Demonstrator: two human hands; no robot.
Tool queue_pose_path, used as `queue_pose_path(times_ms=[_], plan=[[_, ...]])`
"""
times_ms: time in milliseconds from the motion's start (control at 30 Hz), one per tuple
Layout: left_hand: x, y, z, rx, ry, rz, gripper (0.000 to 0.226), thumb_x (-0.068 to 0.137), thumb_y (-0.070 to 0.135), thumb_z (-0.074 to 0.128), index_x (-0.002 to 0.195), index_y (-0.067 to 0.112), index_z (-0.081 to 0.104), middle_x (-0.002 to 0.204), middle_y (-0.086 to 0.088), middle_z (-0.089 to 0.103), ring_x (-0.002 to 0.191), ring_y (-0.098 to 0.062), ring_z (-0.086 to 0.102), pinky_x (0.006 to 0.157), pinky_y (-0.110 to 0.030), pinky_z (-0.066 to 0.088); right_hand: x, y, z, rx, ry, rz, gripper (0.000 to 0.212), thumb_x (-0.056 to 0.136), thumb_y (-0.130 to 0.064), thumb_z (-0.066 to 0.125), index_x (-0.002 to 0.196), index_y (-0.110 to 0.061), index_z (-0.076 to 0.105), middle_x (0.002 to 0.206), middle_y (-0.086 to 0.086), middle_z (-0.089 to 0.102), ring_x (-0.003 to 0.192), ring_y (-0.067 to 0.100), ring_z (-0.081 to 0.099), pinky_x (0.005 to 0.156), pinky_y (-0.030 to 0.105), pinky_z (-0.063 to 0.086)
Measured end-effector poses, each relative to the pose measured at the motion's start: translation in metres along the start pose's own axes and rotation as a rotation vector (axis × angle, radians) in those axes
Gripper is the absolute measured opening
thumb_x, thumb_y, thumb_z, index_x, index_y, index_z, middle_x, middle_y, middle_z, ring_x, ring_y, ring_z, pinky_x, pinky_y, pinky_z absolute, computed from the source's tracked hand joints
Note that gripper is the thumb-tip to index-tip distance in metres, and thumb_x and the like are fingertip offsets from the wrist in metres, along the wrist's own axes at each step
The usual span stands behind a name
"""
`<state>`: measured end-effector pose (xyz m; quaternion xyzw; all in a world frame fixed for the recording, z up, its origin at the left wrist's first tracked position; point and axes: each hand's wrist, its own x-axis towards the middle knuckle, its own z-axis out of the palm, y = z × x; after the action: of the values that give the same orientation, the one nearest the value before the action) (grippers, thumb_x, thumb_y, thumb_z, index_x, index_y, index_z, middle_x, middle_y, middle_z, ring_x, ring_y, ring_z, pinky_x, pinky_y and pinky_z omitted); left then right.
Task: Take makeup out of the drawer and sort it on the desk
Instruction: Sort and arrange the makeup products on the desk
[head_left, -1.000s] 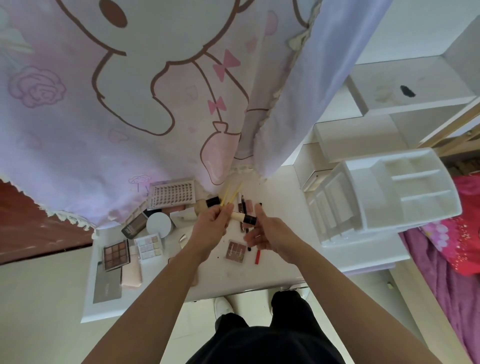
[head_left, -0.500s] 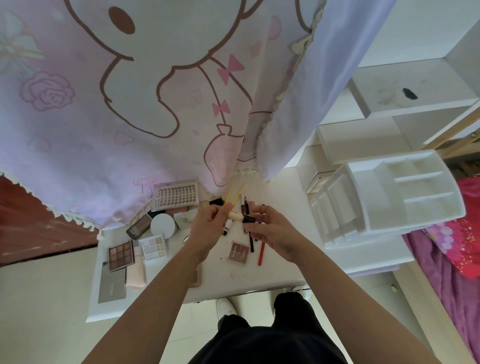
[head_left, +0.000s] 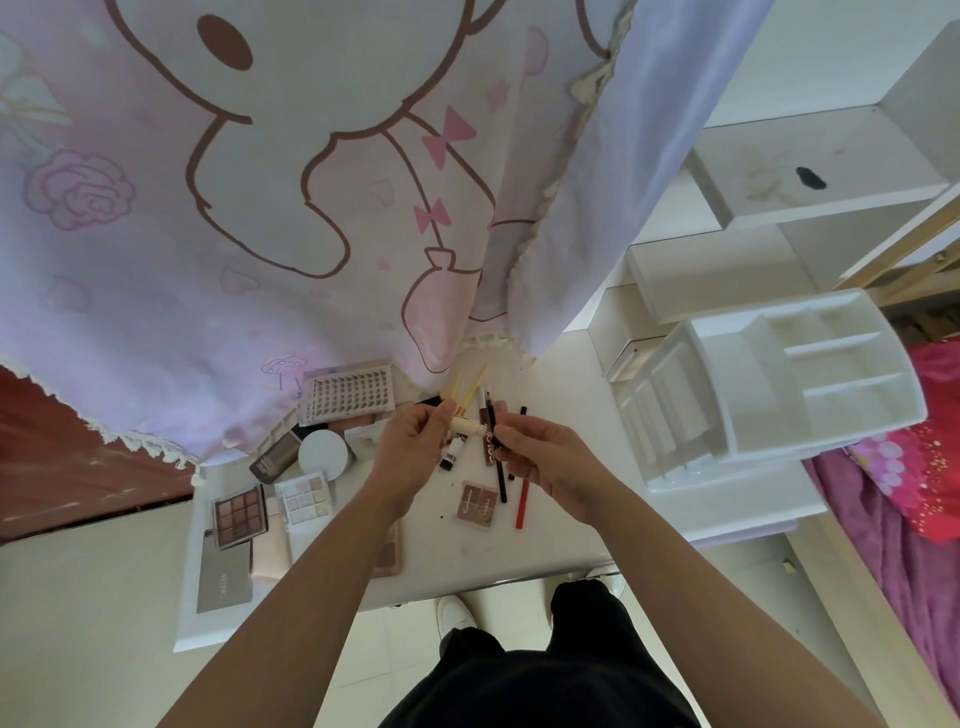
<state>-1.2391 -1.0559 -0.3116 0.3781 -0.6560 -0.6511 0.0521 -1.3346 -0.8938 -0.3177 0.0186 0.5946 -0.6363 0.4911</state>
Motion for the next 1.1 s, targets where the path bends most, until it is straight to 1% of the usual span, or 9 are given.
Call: queue_pose_path(times_ms=[67, 133, 233, 300, 367, 600, 733, 900, 1100], plan=[[-0.001, 0.002, 0.0, 0.01, -0.006, 0.006, 0.035, 0.099, 0.038, 0.056, 0.07, 0.019, 0.06, 0.05, 0.01, 0.041, 0.048, -0.007, 0.033, 0.058, -0.029, 0.033, -0.001, -0.002, 0.002, -0.02, 0.03, 0.039, 0.04, 0.096, -0.042, 0.063, 0.12, -0.01, 0.069, 0.105, 0.01, 0.072, 0.084, 0.017, 0.067, 0.078, 0.027, 0.054], [0.0, 0.002, 0.0, 0.011, -0.01, 0.011, 0.033, 0.099, 0.038, 0.056, 0.075, 0.016, 0.064, 0.05, 0.01, 0.042, 0.049, -0.008, 0.034, 0.058, -0.029, 0.033, 0.0, -0.002, 0.002, -0.082, 0.027, 0.053, 0.044, 0.098, -0.049, 0.057, 0.117, -0.012, 0.07, 0.1, 0.01, 0.074, 0.077, 0.015, 0.065, 0.074, 0.027, 0.052], [0.002, 0.004, -0.001, -0.008, -0.015, 0.017, 0.035, 0.099, 0.037, 0.055, 0.084, 0.008, 0.067, 0.049, 0.013, 0.042, 0.048, -0.006, 0.035, 0.057, -0.027, 0.033, -0.002, -0.001, 0.0, -0.087, 0.0, 0.008, 0.028, 0.099, -0.032, 0.061, 0.114, -0.013, 0.073, 0.092, 0.006, 0.071, 0.072, 0.011, 0.058, 0.071, 0.024, 0.049], [0.001, 0.005, -0.001, -0.002, -0.015, 0.029, 0.035, 0.1, 0.037, 0.054, 0.078, 0.011, 0.064, 0.048, 0.014, 0.043, 0.046, -0.004, 0.035, 0.055, -0.024, 0.032, -0.003, -0.002, -0.002, -0.063, 0.018, -0.035, 0.021, 0.095, -0.02, 0.067, 0.114, -0.014, 0.073, 0.094, 0.004, 0.071, 0.078, 0.011, 0.062, 0.078, 0.023, 0.052], [0.001, 0.007, -0.002, -0.015, -0.019, 0.03, 0.036, 0.1, 0.035, 0.053, 0.072, 0.014, 0.06, 0.048, 0.013, 0.045, 0.046, -0.004, 0.035, 0.053, -0.021, 0.032, -0.003, -0.002, -0.004, -0.049, 0.033, -0.064, 0.023, 0.092, -0.014, 0.07, 0.115, -0.015, 0.072, 0.098, 0.004, 0.072, 0.085, 0.01, 0.066, 0.082, 0.022, 0.054], [0.004, 0.005, -0.002, -0.086, -0.073, -0.004, 0.039, 0.1, 0.035, 0.054, 0.097, -0.001, 0.069, 0.065, 0.001, 0.053, 0.058, -0.01, 0.043, 0.061, -0.024, 0.039, -0.004, -0.01, -0.013, -0.197, 0.011, -0.08, 0.03, 0.09, -0.012, 0.073, 0.119, -0.015, 0.072, 0.111, 0.006, 0.075, 0.099, 0.013, 0.07, 0.091, 0.025, 0.056], [0.006, 0.002, -0.004, -0.168, -0.043, -0.042, 0.031, 0.1, 0.033, 0.055, 0.086, 0.007, 0.065, 0.061, 0.005, 0.055, 0.057, -0.008, 0.044, 0.06, -0.021, 0.04, -0.006, -0.011, -0.031, -0.294, 0.043, -0.094, 0.032, 0.086, -0.012, 0.077, 0.118, -0.017, 0.072, 0.11, 0.0, 0.076, 0.108, 0.016, 0.069, 0.101, 0.032, 0.052], [0.01, -0.006, -0.008, -0.236, -0.039, -0.064, 0.029, 0.097, 0.031, 0.059, 0.095, 0.003, 0.064, 0.07, -0.001, 0.059, 0.062, -0.01, 0.048, 0.063, -0.023, 0.043, -0.013, -0.01, -0.055, -0.286, 0.153, -0.099, 0.032, 0.082, -0.008, 0.08, 0.111, -0.021, 0.074, 0.103, -0.002, 0.077, 0.102, 0.013, 0.071, 0.108, 0.034, 0.047], [0.017, -0.018, 0.005, -0.299, -0.113, -0.136, 0.011, 0.091, 0.01, 0.068, 0.096, 0.004, 0.061, 0.089, -0.013, 0.071, 0.076, -0.017, 0.061, 0.07, -0.028, 0.048, -0.01, -0.002, -0.07, -0.211, 0.24, -0.107, 0.039, 0.077, -0.014, 0.085, 0.112, -0.024, 0.074, 0.109, -0.002, 0.075, 0.105, 0.015, 0.07, 0.109, 0.037, 0.046]])
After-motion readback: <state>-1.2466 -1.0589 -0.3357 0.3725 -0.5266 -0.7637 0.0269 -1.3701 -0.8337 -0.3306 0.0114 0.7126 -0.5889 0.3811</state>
